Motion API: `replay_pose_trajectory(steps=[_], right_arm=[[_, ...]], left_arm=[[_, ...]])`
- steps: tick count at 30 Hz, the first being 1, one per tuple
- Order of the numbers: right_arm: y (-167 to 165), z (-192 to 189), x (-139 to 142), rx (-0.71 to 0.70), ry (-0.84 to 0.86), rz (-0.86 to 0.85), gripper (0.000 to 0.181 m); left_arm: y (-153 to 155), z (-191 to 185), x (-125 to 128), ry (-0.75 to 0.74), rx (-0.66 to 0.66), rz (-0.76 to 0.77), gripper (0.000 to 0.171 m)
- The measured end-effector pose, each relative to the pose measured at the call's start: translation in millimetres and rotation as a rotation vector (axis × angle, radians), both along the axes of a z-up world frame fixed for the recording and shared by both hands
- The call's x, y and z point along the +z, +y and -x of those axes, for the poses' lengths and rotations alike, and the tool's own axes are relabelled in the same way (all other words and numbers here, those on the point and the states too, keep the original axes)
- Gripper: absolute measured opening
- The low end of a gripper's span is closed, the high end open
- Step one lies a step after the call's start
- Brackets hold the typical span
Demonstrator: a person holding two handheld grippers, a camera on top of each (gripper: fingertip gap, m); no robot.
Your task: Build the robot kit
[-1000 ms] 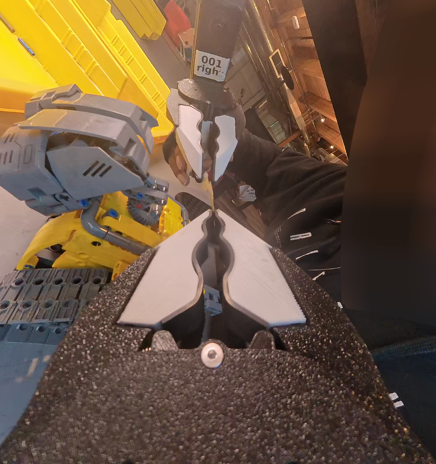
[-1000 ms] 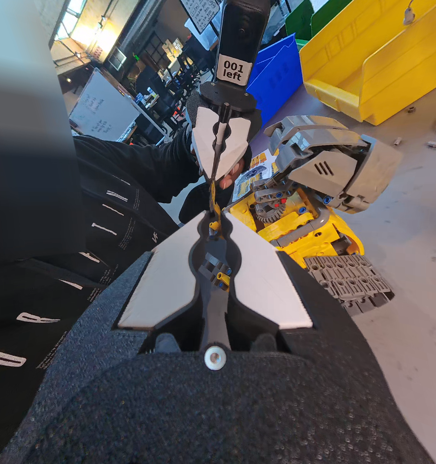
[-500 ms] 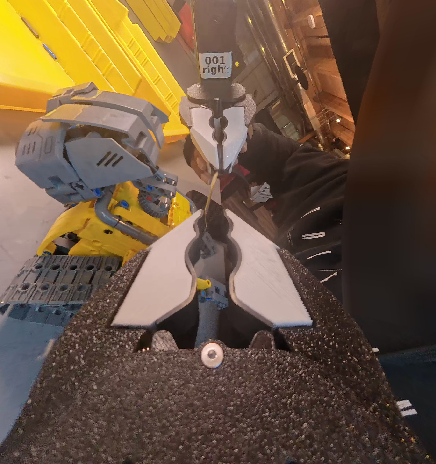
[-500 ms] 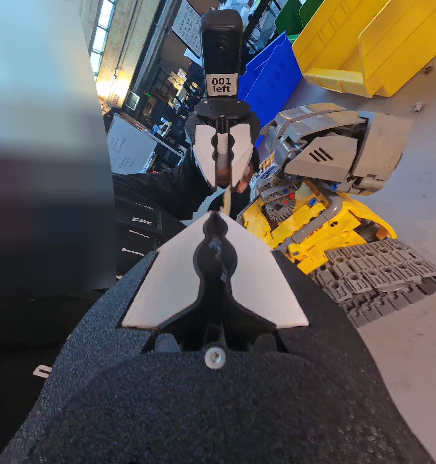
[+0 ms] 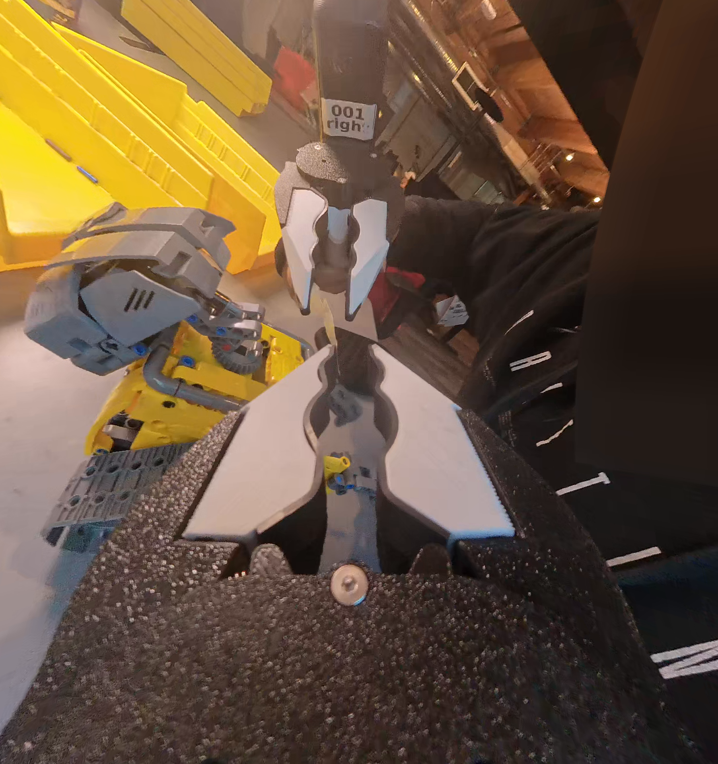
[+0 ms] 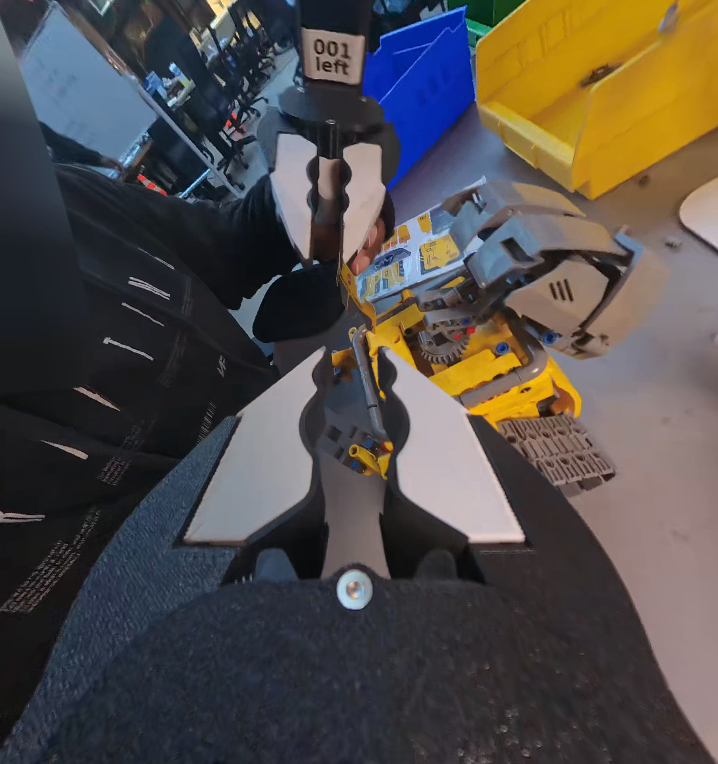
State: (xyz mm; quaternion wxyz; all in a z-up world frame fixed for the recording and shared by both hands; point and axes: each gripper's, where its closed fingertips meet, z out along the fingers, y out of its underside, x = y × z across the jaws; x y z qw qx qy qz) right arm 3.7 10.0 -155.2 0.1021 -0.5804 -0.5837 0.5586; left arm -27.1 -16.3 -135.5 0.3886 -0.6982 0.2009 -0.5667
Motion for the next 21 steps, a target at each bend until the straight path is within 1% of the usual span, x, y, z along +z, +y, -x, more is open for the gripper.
replay_pose_trajectory(steps=[2,5,8,17,21], right_arm=[[-4,2,5,0.007,0.037,0.012,0.022],[-1,5,8,-0.01,0.066,0.032,0.022],[0,7,13,-0.018,0.091,0.069,0.016],[-2,8,14,-0.015,0.101,0.086,0.001],[-2,6,13,-0.024,0.081,0.117,0.0]], left_arm=[[-1,-1,1,-0.044,-0.017,0.033,0.013],[-2,-2,1,-0.078,-0.034,0.055,0.013],[-3,-3,0,-0.084,-0.036,0.061,0.013],[-3,-3,0,-0.1,-0.038,0.083,0.012],[-3,-5,-1,-0.09,-0.036,0.085,0.014]])
